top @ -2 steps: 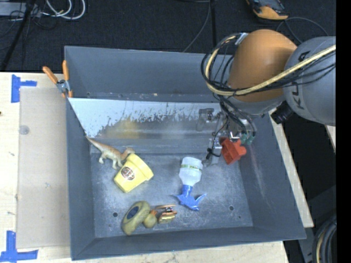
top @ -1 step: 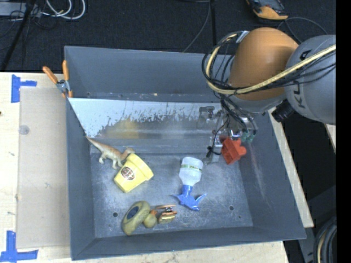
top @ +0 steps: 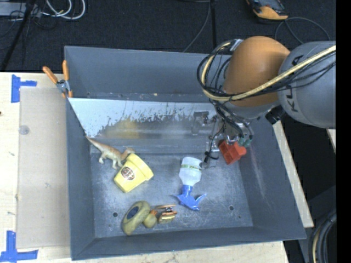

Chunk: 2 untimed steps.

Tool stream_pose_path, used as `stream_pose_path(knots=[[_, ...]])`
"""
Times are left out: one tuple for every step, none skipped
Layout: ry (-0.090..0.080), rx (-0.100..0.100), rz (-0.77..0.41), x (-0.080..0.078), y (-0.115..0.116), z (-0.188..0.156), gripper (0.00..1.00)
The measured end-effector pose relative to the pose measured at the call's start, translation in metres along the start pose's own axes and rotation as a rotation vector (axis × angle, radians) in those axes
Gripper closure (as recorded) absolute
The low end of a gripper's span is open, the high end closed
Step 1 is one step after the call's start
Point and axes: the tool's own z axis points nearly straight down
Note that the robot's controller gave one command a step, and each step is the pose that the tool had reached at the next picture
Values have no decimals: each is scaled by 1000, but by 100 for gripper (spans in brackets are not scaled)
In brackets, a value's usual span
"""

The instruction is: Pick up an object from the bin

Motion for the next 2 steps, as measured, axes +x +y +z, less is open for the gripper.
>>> stream_pose_path(knots=[[4,-3,-205,9,-25,41,0],[5,0,-382,15,-37,75,0]])
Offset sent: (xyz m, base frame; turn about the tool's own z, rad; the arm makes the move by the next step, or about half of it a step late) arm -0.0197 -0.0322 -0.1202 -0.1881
